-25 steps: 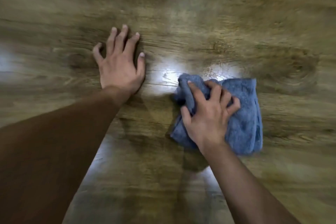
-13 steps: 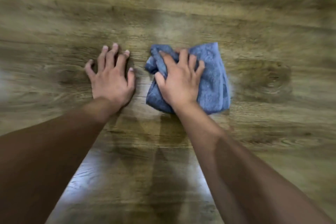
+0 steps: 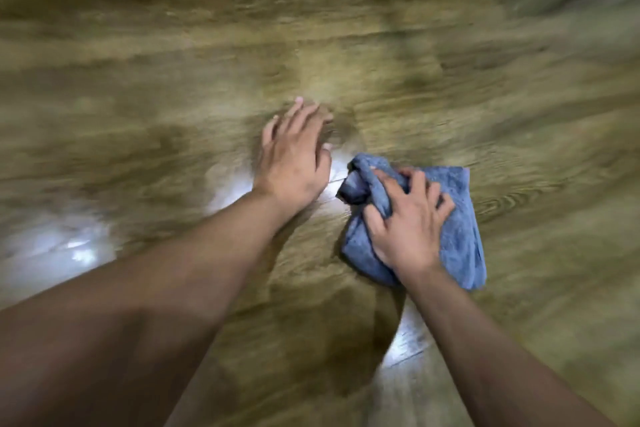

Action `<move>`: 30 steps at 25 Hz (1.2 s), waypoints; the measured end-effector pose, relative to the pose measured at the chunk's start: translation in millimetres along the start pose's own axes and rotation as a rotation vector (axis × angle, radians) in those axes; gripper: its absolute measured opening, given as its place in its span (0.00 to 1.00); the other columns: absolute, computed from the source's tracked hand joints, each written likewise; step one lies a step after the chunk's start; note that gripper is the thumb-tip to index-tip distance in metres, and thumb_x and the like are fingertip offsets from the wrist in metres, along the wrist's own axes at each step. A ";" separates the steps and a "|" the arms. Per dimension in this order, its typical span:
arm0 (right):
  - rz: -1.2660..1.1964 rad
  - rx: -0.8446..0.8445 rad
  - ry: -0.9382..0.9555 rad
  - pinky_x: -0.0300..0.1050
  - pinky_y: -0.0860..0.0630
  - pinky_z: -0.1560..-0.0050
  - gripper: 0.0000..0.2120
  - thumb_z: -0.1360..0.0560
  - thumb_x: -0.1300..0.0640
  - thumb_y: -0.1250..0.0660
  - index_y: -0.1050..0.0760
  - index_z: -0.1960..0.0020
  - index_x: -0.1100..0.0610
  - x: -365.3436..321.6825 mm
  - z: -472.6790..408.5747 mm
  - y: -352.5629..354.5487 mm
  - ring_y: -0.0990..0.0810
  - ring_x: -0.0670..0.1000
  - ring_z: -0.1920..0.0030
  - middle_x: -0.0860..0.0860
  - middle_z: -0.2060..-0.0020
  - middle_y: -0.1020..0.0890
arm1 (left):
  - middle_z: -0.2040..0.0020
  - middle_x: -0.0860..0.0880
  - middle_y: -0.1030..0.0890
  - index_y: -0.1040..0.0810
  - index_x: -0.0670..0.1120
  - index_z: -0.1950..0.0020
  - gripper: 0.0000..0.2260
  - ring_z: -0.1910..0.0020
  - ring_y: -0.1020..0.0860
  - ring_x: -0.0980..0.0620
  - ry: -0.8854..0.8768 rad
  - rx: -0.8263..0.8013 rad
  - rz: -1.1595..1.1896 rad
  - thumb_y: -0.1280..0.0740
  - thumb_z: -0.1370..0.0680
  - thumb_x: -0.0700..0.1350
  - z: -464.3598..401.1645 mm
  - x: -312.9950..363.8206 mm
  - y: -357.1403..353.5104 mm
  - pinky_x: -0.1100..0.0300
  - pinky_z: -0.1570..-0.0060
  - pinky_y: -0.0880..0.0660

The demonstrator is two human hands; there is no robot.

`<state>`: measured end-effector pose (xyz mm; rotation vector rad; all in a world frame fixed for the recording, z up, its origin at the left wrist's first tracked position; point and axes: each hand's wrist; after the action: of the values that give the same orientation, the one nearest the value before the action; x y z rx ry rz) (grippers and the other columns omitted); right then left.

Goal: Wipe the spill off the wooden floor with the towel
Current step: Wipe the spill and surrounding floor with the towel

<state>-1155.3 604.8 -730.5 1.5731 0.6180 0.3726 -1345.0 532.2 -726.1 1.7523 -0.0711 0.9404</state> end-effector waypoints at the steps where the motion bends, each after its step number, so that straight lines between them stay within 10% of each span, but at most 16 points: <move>1: -0.004 0.012 -0.054 0.59 0.39 0.38 0.28 0.31 0.39 0.42 0.24 0.34 0.43 26.4 -14.1 2.2 0.30 0.61 0.42 0.54 0.39 0.26 | 0.22 0.48 0.31 0.27 0.47 0.27 0.22 0.19 0.41 0.49 -0.032 -0.045 -0.050 0.37 0.21 0.47 -14.5 12.5 -14.2 0.49 0.23 0.48; 18: 0.056 0.041 -0.222 0.65 0.40 0.36 0.28 0.30 0.36 0.45 0.24 0.36 0.46 177.7 -308.6 -16.3 0.32 0.63 0.38 0.58 0.38 0.28 | 0.17 0.50 0.41 0.34 0.50 0.21 0.28 0.17 0.49 0.51 0.174 -0.024 -0.452 0.47 0.20 0.60 -155.8 75.7 -115.3 0.38 0.23 0.51; 30: 0.063 0.042 -0.208 0.64 0.42 0.34 0.28 0.29 0.38 0.44 0.26 0.33 0.46 174.3 -287.5 -12.0 0.32 0.63 0.38 0.58 0.38 0.28 | 0.18 0.50 0.40 0.33 0.51 0.23 0.28 0.18 0.47 0.50 0.142 -0.003 -0.455 0.46 0.20 0.60 -156.8 75.0 -119.7 0.37 0.24 0.49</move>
<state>-1184.6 939.9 -733.9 1.6491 0.4184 0.2404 -1323.4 739.6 -758.6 1.5992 0.4023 0.7222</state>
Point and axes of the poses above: each hand's wrist, its own z-axis away from the middle knuckle, its own y-axis out of the back of the hand, x = y × z
